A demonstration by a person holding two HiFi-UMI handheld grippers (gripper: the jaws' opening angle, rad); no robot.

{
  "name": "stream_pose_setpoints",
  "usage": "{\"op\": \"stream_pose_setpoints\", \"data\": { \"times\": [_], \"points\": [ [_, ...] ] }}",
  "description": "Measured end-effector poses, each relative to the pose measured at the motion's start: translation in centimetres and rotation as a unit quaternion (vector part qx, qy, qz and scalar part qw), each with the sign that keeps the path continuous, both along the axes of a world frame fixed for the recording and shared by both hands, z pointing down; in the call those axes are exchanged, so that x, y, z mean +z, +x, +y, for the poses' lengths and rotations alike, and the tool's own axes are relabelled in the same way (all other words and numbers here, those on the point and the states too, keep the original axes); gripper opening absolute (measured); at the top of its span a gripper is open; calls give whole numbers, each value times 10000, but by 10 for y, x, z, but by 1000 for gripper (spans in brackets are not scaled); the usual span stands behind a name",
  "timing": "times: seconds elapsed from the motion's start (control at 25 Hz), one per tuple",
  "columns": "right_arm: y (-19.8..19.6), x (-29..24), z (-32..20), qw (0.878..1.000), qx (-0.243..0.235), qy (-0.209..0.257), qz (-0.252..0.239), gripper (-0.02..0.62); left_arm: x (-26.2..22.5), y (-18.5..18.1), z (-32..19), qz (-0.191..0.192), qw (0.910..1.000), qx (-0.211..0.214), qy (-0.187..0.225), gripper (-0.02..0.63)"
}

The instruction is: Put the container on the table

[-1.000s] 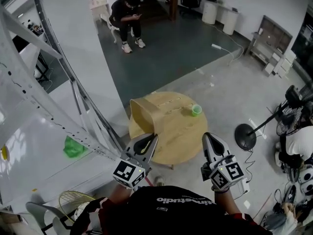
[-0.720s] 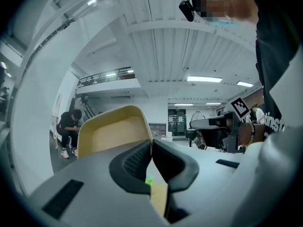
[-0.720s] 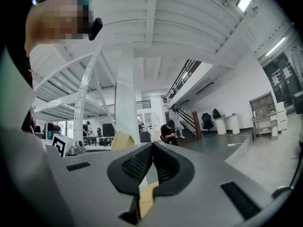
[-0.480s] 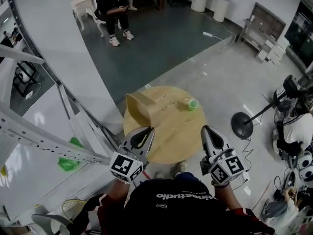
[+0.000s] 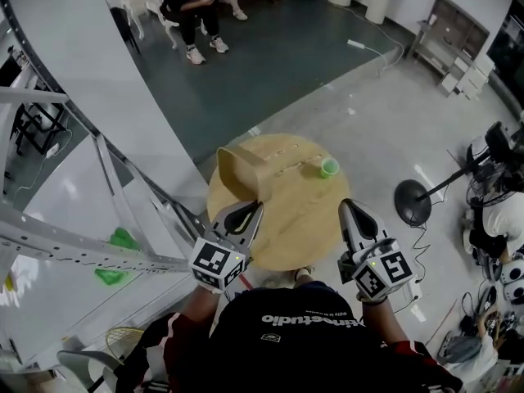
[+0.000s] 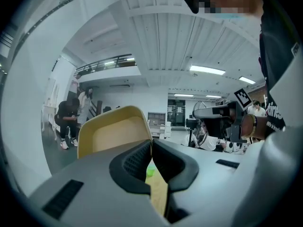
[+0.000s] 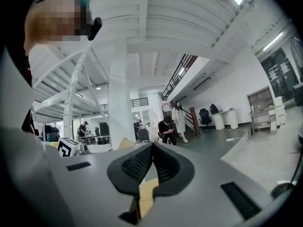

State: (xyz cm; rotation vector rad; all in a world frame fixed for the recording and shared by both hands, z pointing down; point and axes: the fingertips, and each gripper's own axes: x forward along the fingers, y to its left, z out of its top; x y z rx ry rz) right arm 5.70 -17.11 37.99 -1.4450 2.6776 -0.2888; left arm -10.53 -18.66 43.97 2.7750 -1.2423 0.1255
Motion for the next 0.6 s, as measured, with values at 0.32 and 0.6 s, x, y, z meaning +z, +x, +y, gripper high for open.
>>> {"op": "stream_pose_setpoints", "data": {
  "times": [0.32,0.6],
  "points": [
    [26,13,-39,9998,-65,-201,-39,14,80,23,-67,-969,9930,88,-663,31],
    [47,29,-63,9993,-26,-374,-93,14,186,32,-119,-2184,9640,439,-1449,31]
  ]
}}
